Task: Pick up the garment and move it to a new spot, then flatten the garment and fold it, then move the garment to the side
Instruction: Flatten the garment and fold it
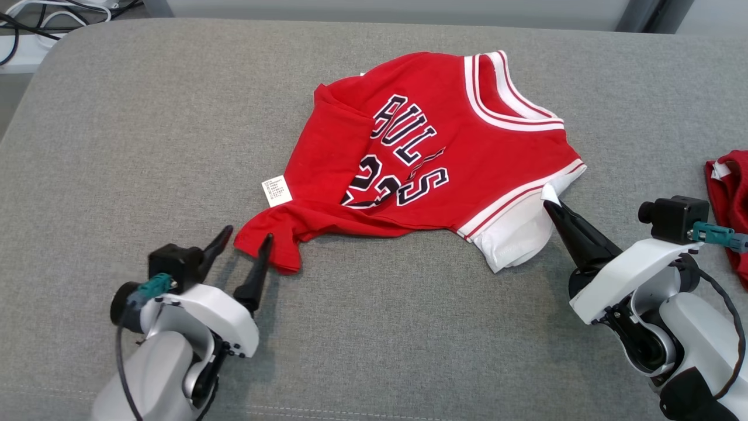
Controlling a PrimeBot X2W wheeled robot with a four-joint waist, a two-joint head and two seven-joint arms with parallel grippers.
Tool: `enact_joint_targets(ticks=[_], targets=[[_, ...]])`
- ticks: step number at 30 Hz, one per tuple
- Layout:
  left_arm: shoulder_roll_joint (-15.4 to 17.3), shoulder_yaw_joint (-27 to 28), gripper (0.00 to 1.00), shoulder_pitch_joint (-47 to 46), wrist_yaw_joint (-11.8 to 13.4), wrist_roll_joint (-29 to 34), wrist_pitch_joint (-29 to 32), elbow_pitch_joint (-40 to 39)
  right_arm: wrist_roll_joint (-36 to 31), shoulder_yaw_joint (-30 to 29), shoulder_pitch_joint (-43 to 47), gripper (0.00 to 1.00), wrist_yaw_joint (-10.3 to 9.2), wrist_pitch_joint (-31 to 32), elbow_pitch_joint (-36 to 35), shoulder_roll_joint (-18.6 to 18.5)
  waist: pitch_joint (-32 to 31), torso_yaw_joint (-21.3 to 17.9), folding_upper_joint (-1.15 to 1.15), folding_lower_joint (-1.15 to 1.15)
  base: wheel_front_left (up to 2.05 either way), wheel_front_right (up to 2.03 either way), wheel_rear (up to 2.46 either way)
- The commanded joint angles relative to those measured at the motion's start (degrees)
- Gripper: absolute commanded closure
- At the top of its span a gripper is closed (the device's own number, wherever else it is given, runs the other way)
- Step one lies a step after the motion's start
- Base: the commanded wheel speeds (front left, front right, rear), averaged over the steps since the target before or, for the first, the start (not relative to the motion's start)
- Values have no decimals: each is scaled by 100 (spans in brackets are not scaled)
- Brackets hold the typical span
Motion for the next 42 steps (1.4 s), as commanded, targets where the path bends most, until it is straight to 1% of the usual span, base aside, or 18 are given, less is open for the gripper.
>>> enact_joint_targets(ticks=[1, 3, 4, 7, 10, 12, 16, 18, 22, 27, 29, 31, 32, 37, 38, 39, 40, 42], targets=[[189, 399, 0, -71, -85, -85, -35, 4, 53, 80, 0, 100, -1, -89, -102, -57, 17, -13, 0, 0, 0, 0, 0], [176, 585, 0, -85, -186, -182, -35, 100, 64, 96, -18, 100, -1, -108, -91, -61, 32, -21, 0, 0, 0, 0, 0], [176, 585, 0, -85, -186, -182, -35, 100, 64, 96, -18, 100, -1, -108, -91, -61, 32, -21, 0, 0, 0, 0, 0], [165, 702, 0, -123, -380, -337, -35, 354, 70, 137, -34, 100, -1, -128, -67, -57, 45, -32, 0, 0, 0, 0, 0], [137, 678, 0, -177, -535, -510, -34, 621, 76, 185, -56, 100, -1, -142, -38, -46, 53, -44, 0, 0, 0, 0, 0], [111, 651, 0, -226, -588, -613, -34, 741, 77, 218, -72, 100, -1, -148, -24, -42, 63, -50, 0, 0, 0, 0, 0], [41, 696, 0, -259, -633, -1001, -34, 877, 83, 273, -108, 100, -1, -166, -14, -40, 90, -75, 0, 0, 0, 0, 0], [48, 571, 0, -279, -636, -1146, -34, 820, 85, 297, -126, 100, -1, -168, -14, -49, 112, -90, 0, 0, 0, 0, 0], [149, 306, 0, -335, -639, -1587, -34, 714, 79, 347, -169, 100, -1, -177, -8, -74, 159, -127, 0, 0, 0, 0, 0], [217, 281, 0, -396, -639, -1896, -34, 687, 64, 386, -221, 100, -1, -181, 0, -71, 219, -165, 0, 0, 0, 0, 0], [219, 171, 1, -384, -640, -2013, -34, 579, 62, 401, -236, 100, -1, -184, 3, -65, 234, -171, 0, 0, 0, 0, 0], [259, -1, 41, -374, -640, -2161, -31, 464, 69, 410, -246, 100, -1, -186, 10, -65, 246, -173, 0, 0, 0, 0, 0], [306, -101, 50, -384, -640, -2204, -31, 423, 70, 414, -254, 100, -1, -186, 13, -67, 255, -174, 0, 0, 0, 0, 0], [445, -309, 55, -455, -640, -2541, -32, 402, 74, 426, -316, 100, -1, -189, 18, -70, 295, -182, 0, 0, 0, 0, 0], [466, -343, 62, -481, -640, -2568, -32, 385, 74, 428, -326, 100, -1, -194, 20, -69, 300, -183, 0, 0, 0, 0, 0], [486, -352, 78, -508, -640, -2586, -33, 349, 74, 429, -335, 100, -1, -199, 22, -68, 305, -183, 0, 0, 0, 0, 0], [519, -358, 100, -537, -640, -2563, -33, 296, 76, 428, -343, 100, -1, -205, 24, -67, 310, -181, 0, 0, 0, 0, 0], [583, -396, 100, -576, -640, -2474, -33, 120, 84, 419, -356, 100, -1, -225, 35, -67, 310, -176, 0, 0, 0, 0, 0]])
